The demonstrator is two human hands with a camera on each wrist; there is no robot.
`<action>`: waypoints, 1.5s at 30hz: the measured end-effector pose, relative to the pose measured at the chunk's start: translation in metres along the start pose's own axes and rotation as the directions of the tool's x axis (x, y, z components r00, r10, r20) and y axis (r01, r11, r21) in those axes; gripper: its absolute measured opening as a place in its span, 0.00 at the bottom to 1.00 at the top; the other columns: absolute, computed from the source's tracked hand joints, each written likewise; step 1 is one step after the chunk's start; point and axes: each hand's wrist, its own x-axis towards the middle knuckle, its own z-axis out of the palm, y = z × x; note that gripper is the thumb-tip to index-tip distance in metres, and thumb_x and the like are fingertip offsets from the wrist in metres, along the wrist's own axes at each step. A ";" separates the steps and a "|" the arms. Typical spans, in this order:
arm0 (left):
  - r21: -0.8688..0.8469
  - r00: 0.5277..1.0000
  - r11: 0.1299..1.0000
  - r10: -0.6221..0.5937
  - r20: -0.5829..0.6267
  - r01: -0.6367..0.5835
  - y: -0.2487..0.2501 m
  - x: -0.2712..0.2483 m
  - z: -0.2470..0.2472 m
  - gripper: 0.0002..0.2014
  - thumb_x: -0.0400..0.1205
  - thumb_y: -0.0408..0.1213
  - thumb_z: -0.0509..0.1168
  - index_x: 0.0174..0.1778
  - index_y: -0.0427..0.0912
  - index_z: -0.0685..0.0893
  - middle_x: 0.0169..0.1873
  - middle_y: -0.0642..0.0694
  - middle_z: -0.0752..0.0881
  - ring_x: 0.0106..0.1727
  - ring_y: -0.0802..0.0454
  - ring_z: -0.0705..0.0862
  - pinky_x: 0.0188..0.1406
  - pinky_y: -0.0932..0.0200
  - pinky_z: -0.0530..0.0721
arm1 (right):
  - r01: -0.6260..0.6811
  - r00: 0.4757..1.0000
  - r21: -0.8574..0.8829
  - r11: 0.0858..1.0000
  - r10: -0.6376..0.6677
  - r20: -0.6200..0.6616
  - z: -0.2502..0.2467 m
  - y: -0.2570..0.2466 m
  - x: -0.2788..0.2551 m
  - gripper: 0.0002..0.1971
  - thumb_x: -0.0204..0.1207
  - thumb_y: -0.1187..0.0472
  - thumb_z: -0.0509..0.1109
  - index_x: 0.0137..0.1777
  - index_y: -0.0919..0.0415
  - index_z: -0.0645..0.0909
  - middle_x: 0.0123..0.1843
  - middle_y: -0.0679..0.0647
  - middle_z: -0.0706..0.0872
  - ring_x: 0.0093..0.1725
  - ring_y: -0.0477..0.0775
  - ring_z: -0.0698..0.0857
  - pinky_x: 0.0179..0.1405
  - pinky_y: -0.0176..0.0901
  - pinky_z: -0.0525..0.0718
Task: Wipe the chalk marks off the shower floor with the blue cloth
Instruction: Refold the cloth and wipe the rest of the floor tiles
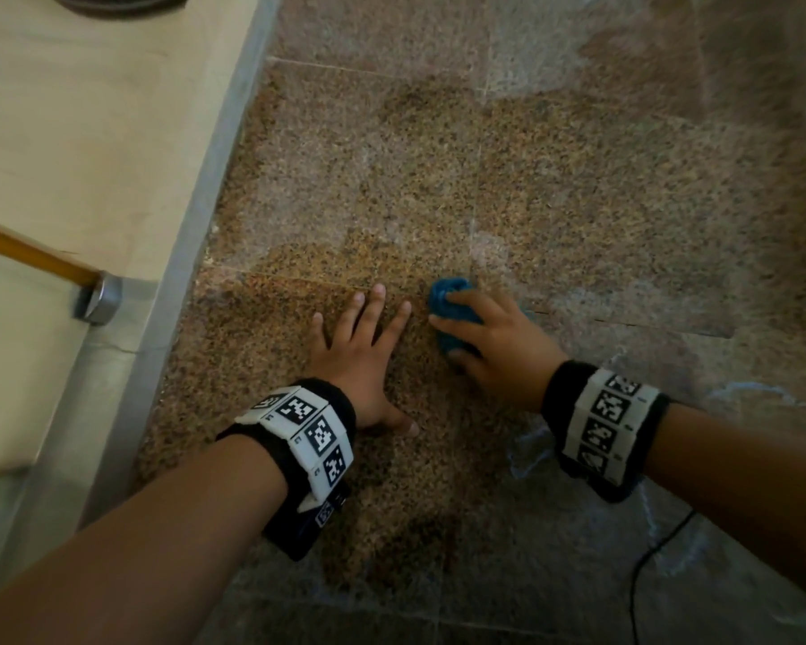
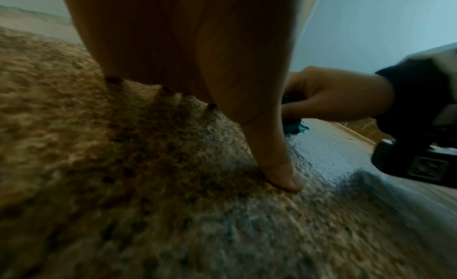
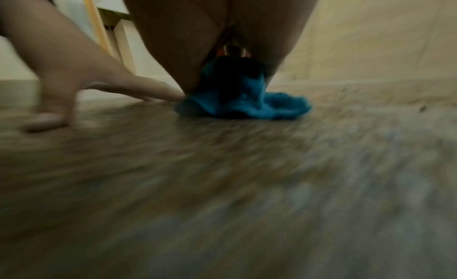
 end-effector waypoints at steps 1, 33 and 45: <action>-0.002 1.000 1.000 0.002 -0.001 -0.002 0.000 0.000 0.000 0.69 0.62 0.72 0.72 0.78 0.58 0.22 0.77 0.49 0.19 0.81 0.45 0.24 0.77 0.31 0.33 | -0.013 0.999 0.010 1.000 0.014 -0.039 -0.003 0.010 0.008 0.22 0.82 0.57 0.62 0.76 0.50 0.71 0.80 0.56 0.64 0.75 0.66 0.63 0.76 0.55 0.62; -0.042 1.000 0.999 -0.004 -0.016 0.003 0.002 0.000 -0.004 0.70 0.60 0.69 0.75 0.79 0.59 0.25 0.78 0.50 0.21 0.82 0.45 0.26 0.77 0.31 0.33 | -0.286 0.954 0.052 0.957 0.290 -0.077 -0.036 0.045 0.053 0.25 0.82 0.62 0.61 0.79 0.58 0.63 0.80 0.58 0.65 0.77 0.62 0.64 0.77 0.51 0.62; -0.039 0.999 0.999 -0.006 -0.034 0.005 0.000 -0.001 -0.004 0.70 0.60 0.70 0.75 0.80 0.60 0.26 0.79 0.52 0.22 0.82 0.46 0.28 0.78 0.32 0.35 | -0.255 0.947 0.212 0.943 0.288 -0.140 -0.024 0.061 0.029 0.22 0.80 0.71 0.60 0.73 0.58 0.74 0.79 0.59 0.66 0.77 0.64 0.65 0.77 0.43 0.58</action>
